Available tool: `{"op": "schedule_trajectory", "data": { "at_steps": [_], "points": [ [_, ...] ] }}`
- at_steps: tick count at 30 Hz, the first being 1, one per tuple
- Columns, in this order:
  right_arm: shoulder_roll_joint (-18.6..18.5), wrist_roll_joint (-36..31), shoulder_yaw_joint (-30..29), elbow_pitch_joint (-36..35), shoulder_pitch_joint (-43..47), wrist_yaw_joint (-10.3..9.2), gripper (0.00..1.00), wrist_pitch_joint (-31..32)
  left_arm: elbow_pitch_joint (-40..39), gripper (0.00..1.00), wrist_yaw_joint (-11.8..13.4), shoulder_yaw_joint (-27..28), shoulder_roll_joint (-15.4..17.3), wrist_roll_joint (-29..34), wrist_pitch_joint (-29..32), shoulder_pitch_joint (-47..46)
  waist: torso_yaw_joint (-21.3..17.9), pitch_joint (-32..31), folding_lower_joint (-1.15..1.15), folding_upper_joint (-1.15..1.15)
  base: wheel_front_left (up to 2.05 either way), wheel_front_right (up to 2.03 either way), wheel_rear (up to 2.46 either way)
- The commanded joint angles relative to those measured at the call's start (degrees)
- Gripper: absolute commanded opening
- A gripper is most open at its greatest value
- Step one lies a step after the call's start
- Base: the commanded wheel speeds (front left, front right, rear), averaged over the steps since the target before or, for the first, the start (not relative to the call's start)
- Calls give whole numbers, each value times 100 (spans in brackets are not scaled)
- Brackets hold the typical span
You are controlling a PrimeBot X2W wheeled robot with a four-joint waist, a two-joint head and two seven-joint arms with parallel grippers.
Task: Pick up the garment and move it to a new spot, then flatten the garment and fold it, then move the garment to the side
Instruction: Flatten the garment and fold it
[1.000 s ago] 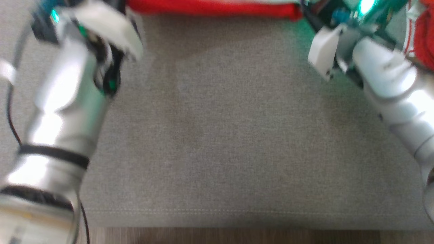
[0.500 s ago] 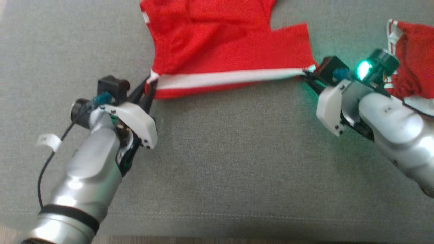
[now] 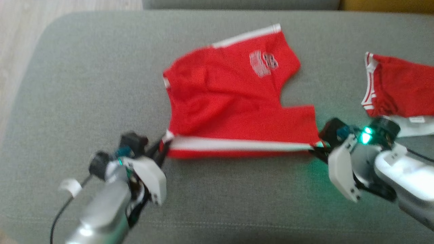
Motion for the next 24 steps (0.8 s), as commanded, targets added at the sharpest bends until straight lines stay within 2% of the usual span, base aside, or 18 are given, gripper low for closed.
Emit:
{"op": "schedule_trajectory", "data": {
  "at_steps": [1, 6, 11, 16, 24],
  "points": [
    [-280, 64, -50, -207, 123, 37, 0, 105, -187, 0, -16, 128, 223, -39, 18, -65, 5, -190, 0, 0, 0, 0, 0],
    [-825, 347, -50, -1042, 403, 37, 0, 549, -733, 0, -25, -106, 337, -198, 312, 475, 49, -393, 0, 0, 0, 0, 0],
    [-1125, 453, -50, -1359, 40, 37, 0, 442, -1471, 0, 143, 20, 512, -336, 420, 655, 120, -374, 0, 0, 0, 0, 0],
    [-1069, 279, -50, -1183, -665, 37, 0, 189, -2118, 0, 413, 276, 550, -422, 548, 310, 276, -123, 0, 0, 0, 0, 0],
    [-845, -45, -49, -655, -1677, 37, 0, 119, -2168, 0, 488, 472, 429, -437, 734, -605, 461, 548, 0, 0, 0, 0, 0]
  ]
}}
